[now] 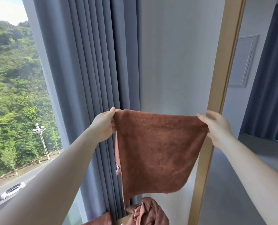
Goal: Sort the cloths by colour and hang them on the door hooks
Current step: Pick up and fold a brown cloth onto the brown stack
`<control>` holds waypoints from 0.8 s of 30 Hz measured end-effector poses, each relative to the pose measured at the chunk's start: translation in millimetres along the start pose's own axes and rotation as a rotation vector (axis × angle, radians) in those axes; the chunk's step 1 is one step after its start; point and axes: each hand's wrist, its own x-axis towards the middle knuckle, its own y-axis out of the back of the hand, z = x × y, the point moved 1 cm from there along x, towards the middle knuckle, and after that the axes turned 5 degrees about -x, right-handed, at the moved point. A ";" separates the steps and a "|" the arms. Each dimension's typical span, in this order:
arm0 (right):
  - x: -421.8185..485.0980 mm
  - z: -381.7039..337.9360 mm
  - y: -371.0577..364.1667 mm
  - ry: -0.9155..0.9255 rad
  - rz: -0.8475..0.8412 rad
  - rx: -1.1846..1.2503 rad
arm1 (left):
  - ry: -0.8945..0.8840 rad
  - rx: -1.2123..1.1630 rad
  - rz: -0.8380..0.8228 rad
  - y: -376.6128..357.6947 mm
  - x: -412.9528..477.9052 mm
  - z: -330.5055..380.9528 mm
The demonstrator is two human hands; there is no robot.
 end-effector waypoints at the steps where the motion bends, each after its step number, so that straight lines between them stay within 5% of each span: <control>1: 0.4 -1.4 1.3 0.003 -0.032 -0.007 | -0.018 0.035 -0.044 2.0 -0.8 2.5; 9: -0.7 -13.2 14.3 -0.010 -0.417 -0.054 | -0.136 0.500 -0.002 16.7 -1.7 13.8; 24: 7.0 -23.4 12.1 0.122 -0.325 -0.267 | -0.159 0.570 0.086 33.2 -7.1 26.1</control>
